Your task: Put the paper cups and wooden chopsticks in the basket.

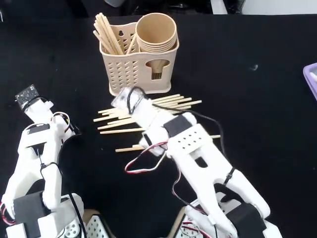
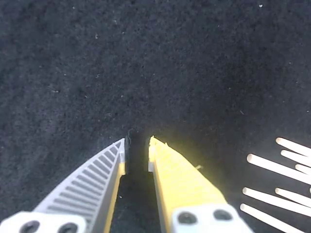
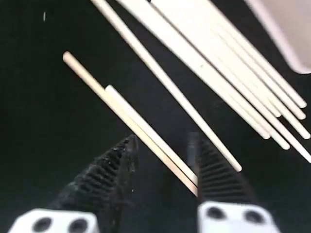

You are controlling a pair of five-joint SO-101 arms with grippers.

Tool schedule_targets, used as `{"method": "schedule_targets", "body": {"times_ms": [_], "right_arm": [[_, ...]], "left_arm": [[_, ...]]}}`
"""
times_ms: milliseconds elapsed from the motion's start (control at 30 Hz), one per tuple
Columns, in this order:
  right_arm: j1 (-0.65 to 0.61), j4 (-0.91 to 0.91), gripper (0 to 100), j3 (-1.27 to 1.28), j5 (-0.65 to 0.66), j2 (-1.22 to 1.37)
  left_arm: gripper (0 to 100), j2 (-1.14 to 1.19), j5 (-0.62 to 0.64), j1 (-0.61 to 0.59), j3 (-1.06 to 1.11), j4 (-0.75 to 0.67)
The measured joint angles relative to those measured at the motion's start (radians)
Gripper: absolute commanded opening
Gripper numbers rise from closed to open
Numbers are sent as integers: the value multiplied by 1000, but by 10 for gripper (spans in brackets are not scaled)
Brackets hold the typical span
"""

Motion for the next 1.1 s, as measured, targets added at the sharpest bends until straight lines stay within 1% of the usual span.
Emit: {"method": "schedule_targets", "body": {"times_ms": [200,267,433,533,667,800,867,1000,1067,1100], "right_arm": [[0,-11,289,60,181,0],[0,-14,289,72,221,0],[0,-29,288,75,242,38],[0,-38,286,60,247,147],[0,-40,286,6,295,304],[0,-40,277,-44,311,411],[6,-40,217,-64,313,442],[15,-14,5,-114,391,477],[15,-5,18,-121,413,479],[15,-3,8,-123,413,479]], "left_arm": [[93,0,0,0,0,0],[93,0,0,0,0,0],[93,0,0,0,0,0],[93,0,0,0,0,0],[93,0,0,0,0,0],[93,0,0,0,0,0],[93,0,0,0,0,0],[93,0,0,0,0,0],[93,0,0,0,0,0],[93,0,0,0,0,0]]}}
